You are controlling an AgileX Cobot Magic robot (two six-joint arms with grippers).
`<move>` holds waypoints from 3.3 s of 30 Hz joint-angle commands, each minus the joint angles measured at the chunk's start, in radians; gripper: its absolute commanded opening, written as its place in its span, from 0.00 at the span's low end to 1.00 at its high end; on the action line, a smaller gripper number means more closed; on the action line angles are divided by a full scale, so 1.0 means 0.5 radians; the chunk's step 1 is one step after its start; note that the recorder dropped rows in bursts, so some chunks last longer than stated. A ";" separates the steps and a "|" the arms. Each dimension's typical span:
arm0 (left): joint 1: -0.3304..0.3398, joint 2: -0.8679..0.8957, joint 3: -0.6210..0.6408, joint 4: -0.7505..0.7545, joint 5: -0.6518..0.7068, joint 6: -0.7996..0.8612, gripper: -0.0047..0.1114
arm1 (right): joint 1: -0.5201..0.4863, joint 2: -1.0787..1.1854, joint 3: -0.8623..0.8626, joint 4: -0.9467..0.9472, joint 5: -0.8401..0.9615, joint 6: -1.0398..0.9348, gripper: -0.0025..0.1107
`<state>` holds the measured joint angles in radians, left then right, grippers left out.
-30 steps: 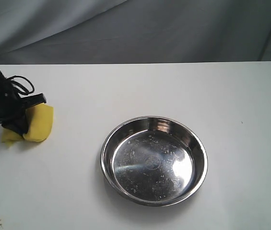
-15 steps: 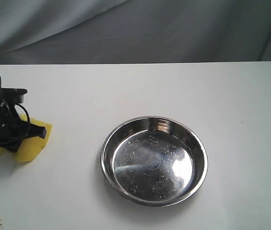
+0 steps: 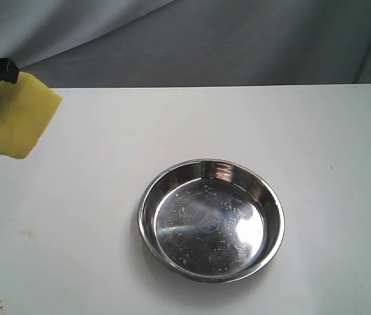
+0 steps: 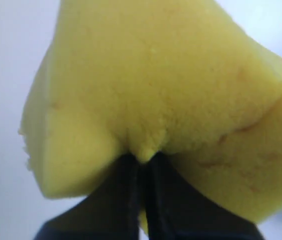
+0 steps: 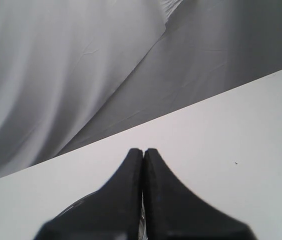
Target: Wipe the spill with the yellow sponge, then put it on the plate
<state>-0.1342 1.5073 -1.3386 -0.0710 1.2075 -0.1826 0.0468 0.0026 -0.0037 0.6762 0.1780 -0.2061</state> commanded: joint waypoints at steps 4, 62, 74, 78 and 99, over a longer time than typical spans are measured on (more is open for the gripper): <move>-0.010 0.104 0.111 0.043 0.027 -0.049 0.04 | 0.003 -0.005 0.007 -0.025 -0.008 -0.003 0.02; -0.104 1.125 0.707 0.165 -0.508 -0.005 0.04 | 0.003 -0.005 0.007 -0.025 -0.008 -0.003 0.02; -0.104 0.560 1.212 0.163 -0.571 -0.001 0.04 | 0.003 -0.005 0.007 -0.025 -0.008 -0.003 0.02; -0.104 0.337 1.275 0.163 -0.529 -0.001 0.04 | 0.003 -0.005 0.007 -0.025 -0.008 -0.003 0.02; -0.104 0.675 0.759 0.003 -0.929 -0.089 0.04 | 0.003 -0.005 0.007 -0.025 -0.008 -0.003 0.02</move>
<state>-0.1871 1.7700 -0.8740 -0.0400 0.8496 -0.1915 0.0468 0.0026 -0.0037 0.6762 0.1780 -0.2061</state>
